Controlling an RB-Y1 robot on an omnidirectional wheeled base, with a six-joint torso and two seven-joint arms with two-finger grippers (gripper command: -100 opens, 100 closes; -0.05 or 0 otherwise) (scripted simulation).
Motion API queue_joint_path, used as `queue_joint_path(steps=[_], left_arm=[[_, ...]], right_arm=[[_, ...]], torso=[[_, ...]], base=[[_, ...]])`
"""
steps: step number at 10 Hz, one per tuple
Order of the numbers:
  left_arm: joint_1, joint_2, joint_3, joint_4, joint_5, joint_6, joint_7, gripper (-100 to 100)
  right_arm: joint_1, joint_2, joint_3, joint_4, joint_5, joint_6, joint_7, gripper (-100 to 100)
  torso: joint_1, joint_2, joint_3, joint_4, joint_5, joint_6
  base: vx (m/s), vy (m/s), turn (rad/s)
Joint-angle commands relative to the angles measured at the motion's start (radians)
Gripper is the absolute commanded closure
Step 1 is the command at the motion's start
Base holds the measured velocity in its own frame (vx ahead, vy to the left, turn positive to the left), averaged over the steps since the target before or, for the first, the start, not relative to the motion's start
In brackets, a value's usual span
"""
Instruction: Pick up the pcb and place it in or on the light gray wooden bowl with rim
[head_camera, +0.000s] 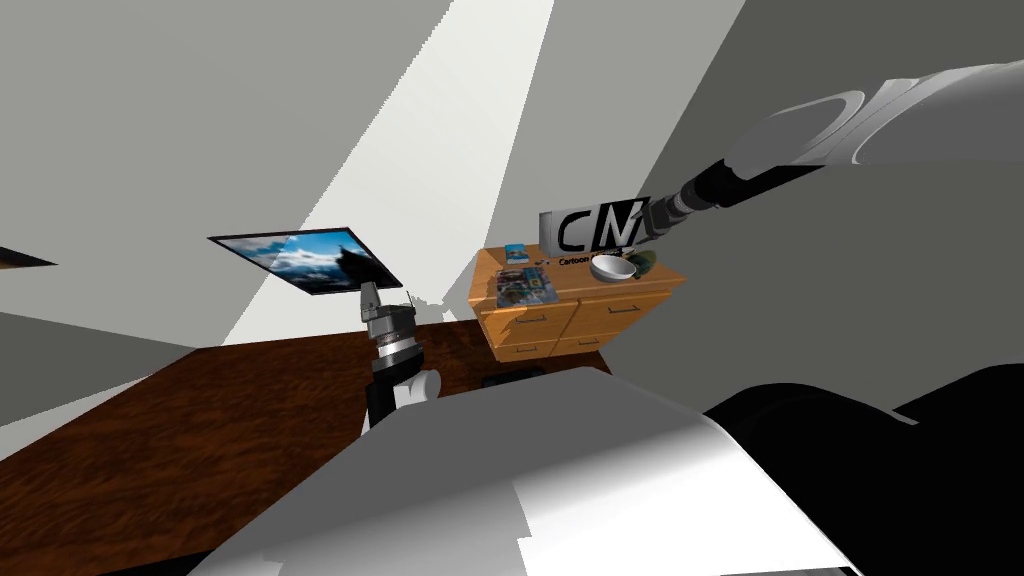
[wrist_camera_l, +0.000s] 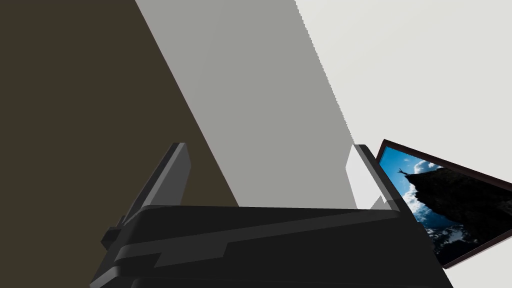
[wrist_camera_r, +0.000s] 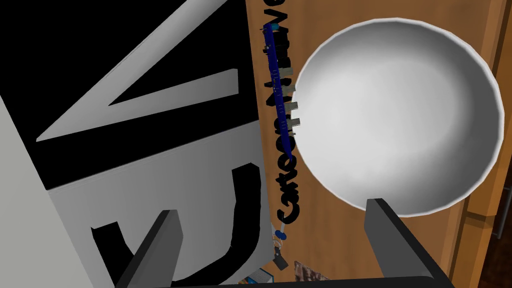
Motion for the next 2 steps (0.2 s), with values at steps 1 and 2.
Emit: queue_joint_path(steps=[1,2], left_arm=[[0.000,0.000,0.000,0.000,0.000,0.000,0.000,0],[0.000,0.000,0.000,0.000,0.000,0.000,0.000,0]], right_arm=[[0.000,0.000,0.000,0.000,0.000,0.000,0.000,0],[0.000,0.000,0.000,0.000,0.000,0.000,0.000,0]], torso=[[0.000,0.000,0.000,0.000,0.000,0.000],[0.000,0.000,0.000,0.000,0.000,0.000]], base=[[0.000,0.000,0.000],[0.000,0.000,0.000]])
